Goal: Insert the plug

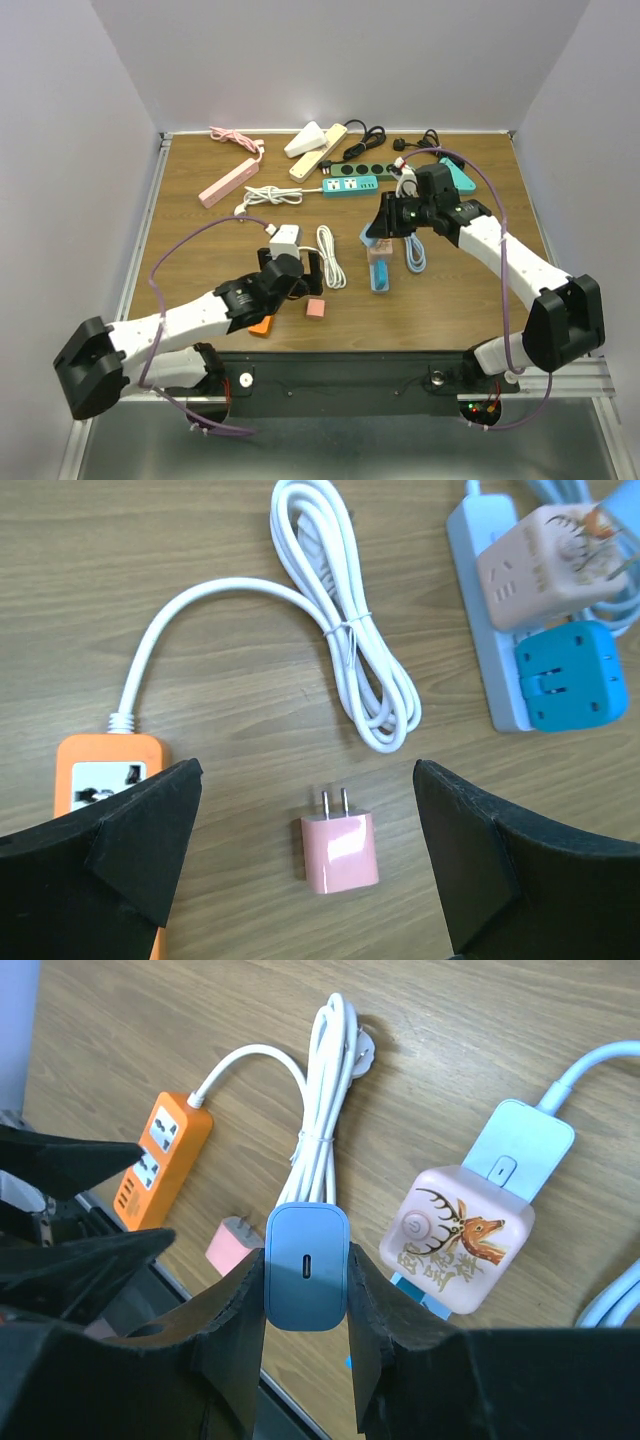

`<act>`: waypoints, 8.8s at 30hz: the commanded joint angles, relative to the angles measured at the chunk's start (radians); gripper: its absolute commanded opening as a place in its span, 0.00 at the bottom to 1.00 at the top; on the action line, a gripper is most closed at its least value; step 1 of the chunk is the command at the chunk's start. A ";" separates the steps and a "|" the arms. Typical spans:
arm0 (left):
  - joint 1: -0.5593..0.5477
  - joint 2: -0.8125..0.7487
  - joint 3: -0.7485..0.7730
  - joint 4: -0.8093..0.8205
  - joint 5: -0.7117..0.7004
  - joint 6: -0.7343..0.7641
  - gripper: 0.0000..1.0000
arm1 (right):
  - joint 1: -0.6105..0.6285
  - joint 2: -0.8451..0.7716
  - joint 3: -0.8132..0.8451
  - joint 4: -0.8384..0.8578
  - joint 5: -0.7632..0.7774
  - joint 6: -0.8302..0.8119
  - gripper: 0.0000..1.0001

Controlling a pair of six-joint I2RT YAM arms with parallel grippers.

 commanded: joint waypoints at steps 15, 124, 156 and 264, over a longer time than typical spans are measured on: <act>0.059 0.481 0.196 0.194 0.179 -0.084 0.99 | -0.038 -0.210 -0.049 0.039 0.032 -0.003 0.00; 0.116 0.530 0.031 0.518 0.330 -0.215 0.99 | -0.032 -0.177 0.000 -0.075 0.241 0.055 0.00; 0.604 0.036 -0.137 0.415 0.506 0.029 0.99 | 0.323 0.354 0.241 0.189 0.626 0.023 0.00; 0.602 -0.158 -0.256 0.305 0.601 0.101 0.98 | 0.533 0.506 0.221 0.097 0.942 0.115 0.49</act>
